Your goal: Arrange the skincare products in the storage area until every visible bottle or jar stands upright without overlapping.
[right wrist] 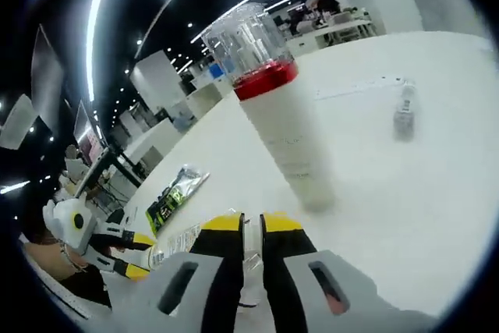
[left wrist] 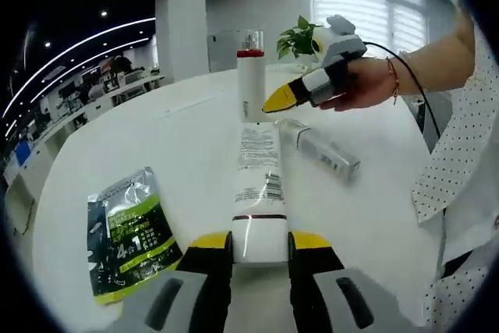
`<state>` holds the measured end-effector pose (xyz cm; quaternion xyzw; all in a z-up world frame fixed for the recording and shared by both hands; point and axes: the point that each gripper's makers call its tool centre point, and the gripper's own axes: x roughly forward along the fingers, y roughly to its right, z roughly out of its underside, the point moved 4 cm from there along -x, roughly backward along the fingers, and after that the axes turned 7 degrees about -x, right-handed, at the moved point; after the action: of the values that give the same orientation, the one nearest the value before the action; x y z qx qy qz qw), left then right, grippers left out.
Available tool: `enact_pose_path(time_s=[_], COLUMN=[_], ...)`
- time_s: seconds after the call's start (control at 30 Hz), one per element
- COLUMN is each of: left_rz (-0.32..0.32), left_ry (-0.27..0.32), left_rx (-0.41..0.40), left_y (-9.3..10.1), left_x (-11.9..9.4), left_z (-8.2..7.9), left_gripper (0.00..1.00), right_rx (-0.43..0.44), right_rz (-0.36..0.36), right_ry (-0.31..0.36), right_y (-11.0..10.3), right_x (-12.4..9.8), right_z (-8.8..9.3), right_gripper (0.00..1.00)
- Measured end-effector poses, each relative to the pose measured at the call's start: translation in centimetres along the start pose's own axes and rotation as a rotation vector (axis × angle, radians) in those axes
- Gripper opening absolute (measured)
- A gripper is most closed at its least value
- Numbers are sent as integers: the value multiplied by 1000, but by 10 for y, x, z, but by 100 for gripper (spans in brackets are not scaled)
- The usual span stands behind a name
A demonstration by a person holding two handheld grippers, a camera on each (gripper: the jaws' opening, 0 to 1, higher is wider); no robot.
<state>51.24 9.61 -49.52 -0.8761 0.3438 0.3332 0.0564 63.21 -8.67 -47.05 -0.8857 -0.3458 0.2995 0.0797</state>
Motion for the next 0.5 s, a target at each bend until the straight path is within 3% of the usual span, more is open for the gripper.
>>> enact_pose_path(time_s=[0.17,0.23,0.33,0.5], left_rz=[4,4,5,9], left_ry=[2,0,-1,-1], left_rx=[18,25,21,0], left_y=[0,-1,-2,-4], left_x=[0,0,0,-1], left_z=[1,2,3,5], left_gripper=[26,27,27,27], right_rx=[22,-34,31,29], right_rz=[-79,-78,-142,-185], right_ry=[-38,-84,-122,-149], right_y=[-7,-5,-11,-10], right_x=[7,9,11,14], right_z=[2,4,8,7], right_gripper=[1,2,3,4])
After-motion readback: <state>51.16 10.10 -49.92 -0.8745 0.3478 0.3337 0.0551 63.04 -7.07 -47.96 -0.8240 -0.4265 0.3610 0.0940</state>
